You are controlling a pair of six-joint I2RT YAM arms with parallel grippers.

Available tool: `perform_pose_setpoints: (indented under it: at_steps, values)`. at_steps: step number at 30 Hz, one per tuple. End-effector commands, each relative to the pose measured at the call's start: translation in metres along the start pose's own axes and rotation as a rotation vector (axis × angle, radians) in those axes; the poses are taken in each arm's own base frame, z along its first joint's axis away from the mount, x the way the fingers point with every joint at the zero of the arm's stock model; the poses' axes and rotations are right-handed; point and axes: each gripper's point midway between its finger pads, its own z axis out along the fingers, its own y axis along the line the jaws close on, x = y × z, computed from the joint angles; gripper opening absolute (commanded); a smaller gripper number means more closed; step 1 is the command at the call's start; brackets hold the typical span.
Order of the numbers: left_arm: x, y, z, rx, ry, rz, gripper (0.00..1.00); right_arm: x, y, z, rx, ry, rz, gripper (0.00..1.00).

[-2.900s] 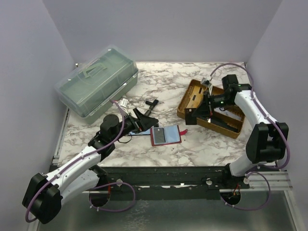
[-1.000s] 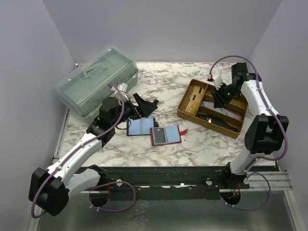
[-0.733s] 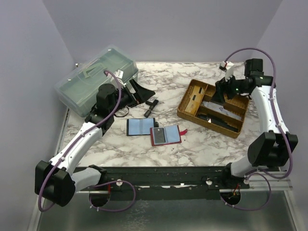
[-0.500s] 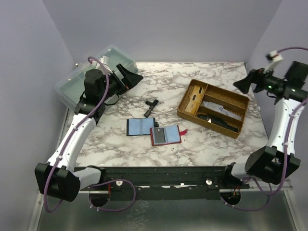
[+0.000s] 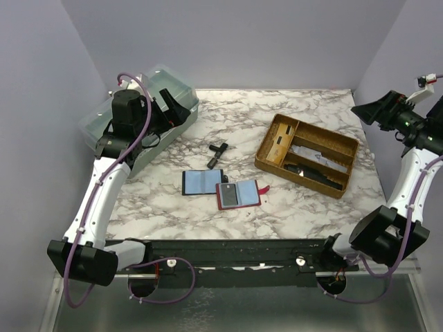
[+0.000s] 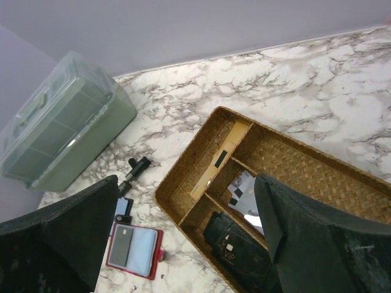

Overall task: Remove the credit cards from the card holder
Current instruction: Reset both arms

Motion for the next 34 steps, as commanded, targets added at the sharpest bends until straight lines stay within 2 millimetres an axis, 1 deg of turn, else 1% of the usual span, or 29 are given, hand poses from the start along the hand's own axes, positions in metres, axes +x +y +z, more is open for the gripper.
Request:
perform_pose_setpoints:
  at_steps: [1,6,11,15,34]
  values:
    - [0.002,0.011,-0.007,-0.046,0.009,0.023,0.99,-0.010,0.000,0.002,0.004,-0.007,0.040,0.99]
    - [0.000,0.011,-0.007,-0.045,0.005,0.020,0.99,-0.003,0.012,0.002,-0.063,0.015,0.026,0.99]
    - [-0.001,0.013,-0.008,-0.047,0.005,0.015,0.99,-0.001,0.004,0.005,0.011,0.009,0.095,0.99]
    - [-0.001,0.016,-0.008,-0.047,0.007,0.006,0.99,0.000,-0.003,0.003,0.070,-0.004,0.095,0.99]
    - [-0.002,0.018,-0.016,-0.037,-0.003,-0.011,0.99,-0.004,-0.002,0.002,0.082,-0.032,0.085,0.99]
